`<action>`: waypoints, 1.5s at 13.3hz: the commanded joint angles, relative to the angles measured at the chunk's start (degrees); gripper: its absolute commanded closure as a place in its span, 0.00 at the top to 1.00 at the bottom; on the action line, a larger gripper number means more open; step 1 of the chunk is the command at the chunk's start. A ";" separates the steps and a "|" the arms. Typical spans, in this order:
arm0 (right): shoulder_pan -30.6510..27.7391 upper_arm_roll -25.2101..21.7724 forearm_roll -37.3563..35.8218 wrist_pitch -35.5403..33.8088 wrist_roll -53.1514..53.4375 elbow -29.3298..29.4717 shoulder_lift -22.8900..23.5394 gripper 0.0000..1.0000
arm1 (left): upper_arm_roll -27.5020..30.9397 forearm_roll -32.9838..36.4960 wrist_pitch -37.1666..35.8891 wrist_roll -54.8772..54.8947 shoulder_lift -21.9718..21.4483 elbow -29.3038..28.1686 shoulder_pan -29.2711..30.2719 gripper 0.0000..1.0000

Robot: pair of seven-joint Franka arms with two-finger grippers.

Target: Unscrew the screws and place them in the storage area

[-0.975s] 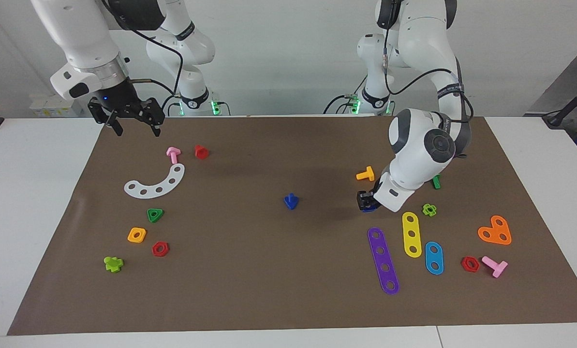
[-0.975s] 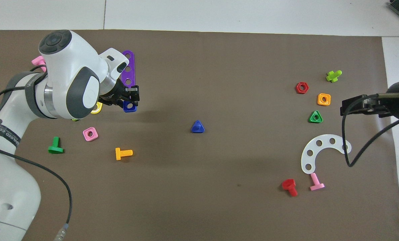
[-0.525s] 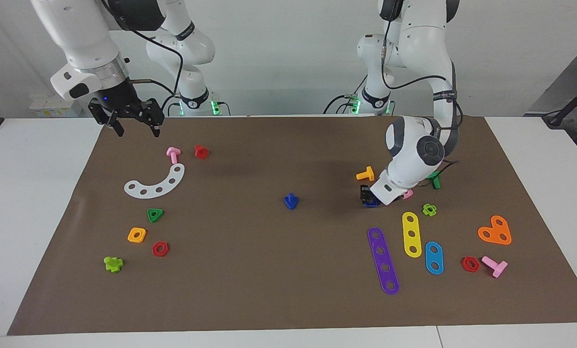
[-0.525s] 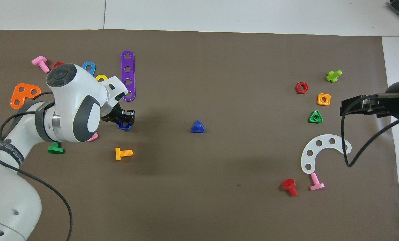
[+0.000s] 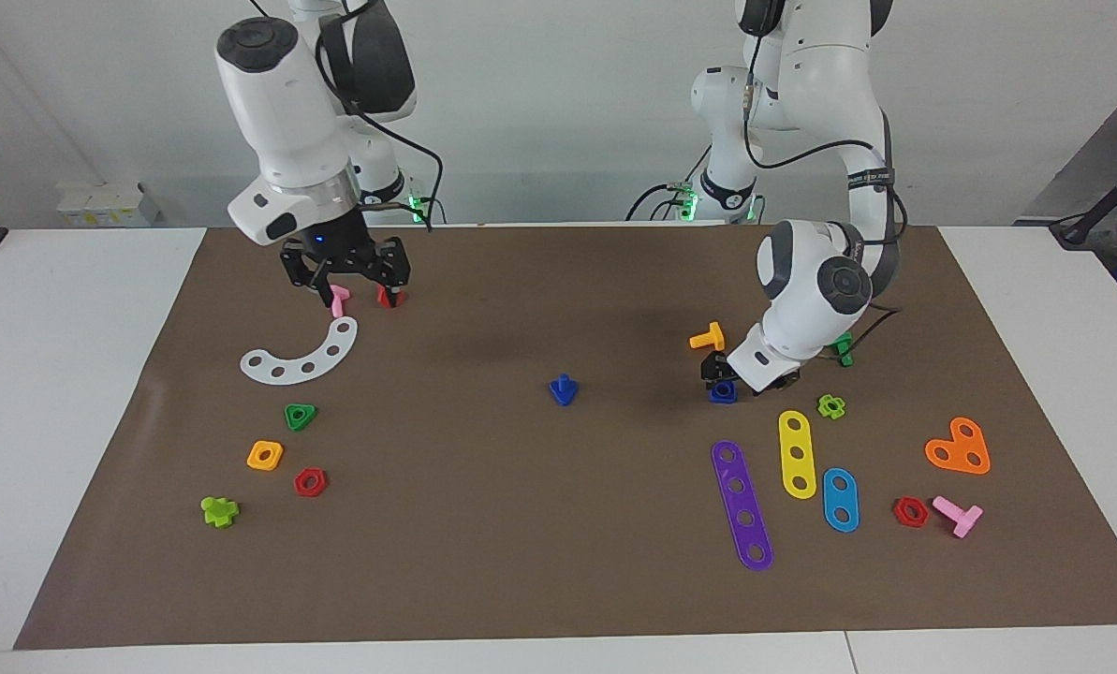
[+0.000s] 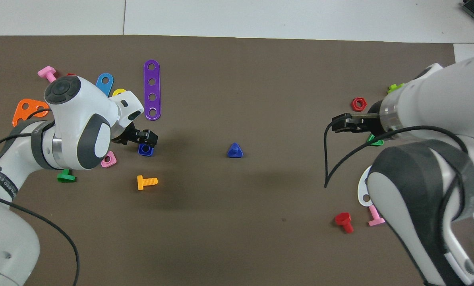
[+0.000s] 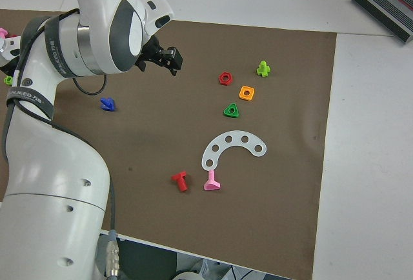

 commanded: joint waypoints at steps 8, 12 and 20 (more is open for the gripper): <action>15.37 -0.09 -1.90 18.84 19.18 3.46 17.19 0.87 | 3.64 12.46 -42.20 0.99 -4.27 25.40 6.62 1.00; 18.10 -0.09 -4.70 20.51 19.45 5.05 21.76 0.77 | 5.22 14.06 -42.94 0.90 -11.30 25.68 6.62 1.00; 21.00 -0.18 -6.64 24.03 20.15 3.03 25.55 0.61 | 5.40 8.61 -37.32 0.46 -12.63 26.30 7.32 1.00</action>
